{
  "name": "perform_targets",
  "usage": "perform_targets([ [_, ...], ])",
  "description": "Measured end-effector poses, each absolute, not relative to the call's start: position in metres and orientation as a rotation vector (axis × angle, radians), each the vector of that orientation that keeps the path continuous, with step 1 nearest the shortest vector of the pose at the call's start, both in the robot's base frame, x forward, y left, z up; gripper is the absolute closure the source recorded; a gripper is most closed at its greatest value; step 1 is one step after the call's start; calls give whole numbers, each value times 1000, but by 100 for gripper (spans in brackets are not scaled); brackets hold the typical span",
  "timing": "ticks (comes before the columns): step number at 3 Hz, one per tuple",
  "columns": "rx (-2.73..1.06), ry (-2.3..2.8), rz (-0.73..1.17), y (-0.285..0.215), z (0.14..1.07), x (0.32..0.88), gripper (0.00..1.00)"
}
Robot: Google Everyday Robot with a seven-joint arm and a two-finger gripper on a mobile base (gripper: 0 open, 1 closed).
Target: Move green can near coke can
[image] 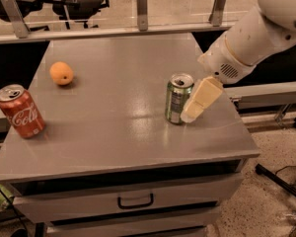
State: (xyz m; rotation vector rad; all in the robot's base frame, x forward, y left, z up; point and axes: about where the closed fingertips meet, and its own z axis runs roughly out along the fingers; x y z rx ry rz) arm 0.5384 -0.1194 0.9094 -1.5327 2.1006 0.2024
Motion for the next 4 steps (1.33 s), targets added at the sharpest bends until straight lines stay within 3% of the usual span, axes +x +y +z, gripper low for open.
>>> perform_targets([
  [1,-1555,2082,237,-105,903,540,0],
  [2,-1570,2074,261,-95,900,539,13],
  [4,-1587,2049,282,-84,909,534,60],
])
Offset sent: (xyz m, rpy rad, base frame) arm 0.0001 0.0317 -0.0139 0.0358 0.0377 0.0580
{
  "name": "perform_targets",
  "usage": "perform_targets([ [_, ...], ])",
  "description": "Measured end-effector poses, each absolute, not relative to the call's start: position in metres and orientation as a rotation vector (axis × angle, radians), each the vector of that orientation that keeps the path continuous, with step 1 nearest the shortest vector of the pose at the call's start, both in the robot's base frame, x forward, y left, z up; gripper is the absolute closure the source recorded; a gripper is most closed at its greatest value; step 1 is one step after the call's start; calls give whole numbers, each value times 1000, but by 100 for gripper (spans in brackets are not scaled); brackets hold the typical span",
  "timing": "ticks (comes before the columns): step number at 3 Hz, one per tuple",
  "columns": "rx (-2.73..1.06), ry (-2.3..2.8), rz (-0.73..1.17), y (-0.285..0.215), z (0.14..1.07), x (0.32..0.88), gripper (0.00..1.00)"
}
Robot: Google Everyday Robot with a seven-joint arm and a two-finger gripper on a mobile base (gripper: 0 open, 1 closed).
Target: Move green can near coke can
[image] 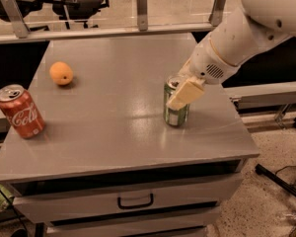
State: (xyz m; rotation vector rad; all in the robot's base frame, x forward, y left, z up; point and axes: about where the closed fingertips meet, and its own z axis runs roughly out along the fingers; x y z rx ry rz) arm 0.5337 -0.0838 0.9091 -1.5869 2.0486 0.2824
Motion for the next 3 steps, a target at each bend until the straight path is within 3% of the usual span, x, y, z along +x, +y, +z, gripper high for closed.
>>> perform_targets([
  [1,-1623,1991,299,-63,926,533,83],
  [2,-1689,1894,333,-22,945,533,100],
  [3,-1766,1794,376,25,957,533,100],
])
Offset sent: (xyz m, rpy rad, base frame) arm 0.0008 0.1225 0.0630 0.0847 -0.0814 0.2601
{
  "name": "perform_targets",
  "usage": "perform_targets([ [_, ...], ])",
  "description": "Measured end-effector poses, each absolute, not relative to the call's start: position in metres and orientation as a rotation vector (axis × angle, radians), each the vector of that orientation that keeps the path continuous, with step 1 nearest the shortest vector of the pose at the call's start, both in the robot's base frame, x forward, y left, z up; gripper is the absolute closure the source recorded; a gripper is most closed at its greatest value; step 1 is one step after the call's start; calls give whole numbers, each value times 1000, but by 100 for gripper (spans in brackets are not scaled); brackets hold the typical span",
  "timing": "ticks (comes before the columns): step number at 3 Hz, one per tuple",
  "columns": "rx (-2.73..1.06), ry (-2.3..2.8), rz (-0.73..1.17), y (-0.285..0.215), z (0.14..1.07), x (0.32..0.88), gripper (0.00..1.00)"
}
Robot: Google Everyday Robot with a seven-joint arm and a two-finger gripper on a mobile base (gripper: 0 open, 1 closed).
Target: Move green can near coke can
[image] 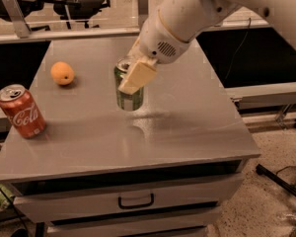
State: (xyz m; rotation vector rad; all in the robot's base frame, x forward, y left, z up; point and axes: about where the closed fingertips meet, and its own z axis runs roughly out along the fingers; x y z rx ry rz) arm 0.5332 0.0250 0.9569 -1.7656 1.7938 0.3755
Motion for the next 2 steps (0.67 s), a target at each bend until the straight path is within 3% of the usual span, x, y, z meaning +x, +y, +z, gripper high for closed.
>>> perform_targets([
  [2,-1883,1670,482,104,948,539,100],
])
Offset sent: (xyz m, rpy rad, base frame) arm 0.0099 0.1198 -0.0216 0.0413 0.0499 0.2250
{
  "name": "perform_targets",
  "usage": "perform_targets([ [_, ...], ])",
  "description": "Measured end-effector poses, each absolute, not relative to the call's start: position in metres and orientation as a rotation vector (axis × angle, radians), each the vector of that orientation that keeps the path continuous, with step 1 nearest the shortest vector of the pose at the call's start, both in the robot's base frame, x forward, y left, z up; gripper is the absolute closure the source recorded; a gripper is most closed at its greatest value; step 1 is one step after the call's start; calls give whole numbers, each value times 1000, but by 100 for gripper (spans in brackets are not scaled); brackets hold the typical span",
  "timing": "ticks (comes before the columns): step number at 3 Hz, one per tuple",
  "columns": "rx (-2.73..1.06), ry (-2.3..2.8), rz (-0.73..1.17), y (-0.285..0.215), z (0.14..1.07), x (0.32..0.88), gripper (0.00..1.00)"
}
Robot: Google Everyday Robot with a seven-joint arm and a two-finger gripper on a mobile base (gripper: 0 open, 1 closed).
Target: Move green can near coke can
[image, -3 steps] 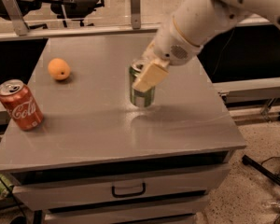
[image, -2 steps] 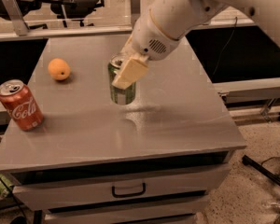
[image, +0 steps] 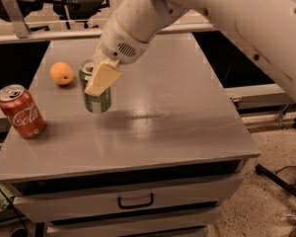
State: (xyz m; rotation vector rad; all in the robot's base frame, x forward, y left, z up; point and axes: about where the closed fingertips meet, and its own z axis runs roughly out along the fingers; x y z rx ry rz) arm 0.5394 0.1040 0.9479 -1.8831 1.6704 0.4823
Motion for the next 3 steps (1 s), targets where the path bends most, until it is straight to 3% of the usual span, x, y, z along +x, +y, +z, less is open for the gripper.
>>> perform_targets([
  [3,-2059,1570,519,171,933,522,100],
])
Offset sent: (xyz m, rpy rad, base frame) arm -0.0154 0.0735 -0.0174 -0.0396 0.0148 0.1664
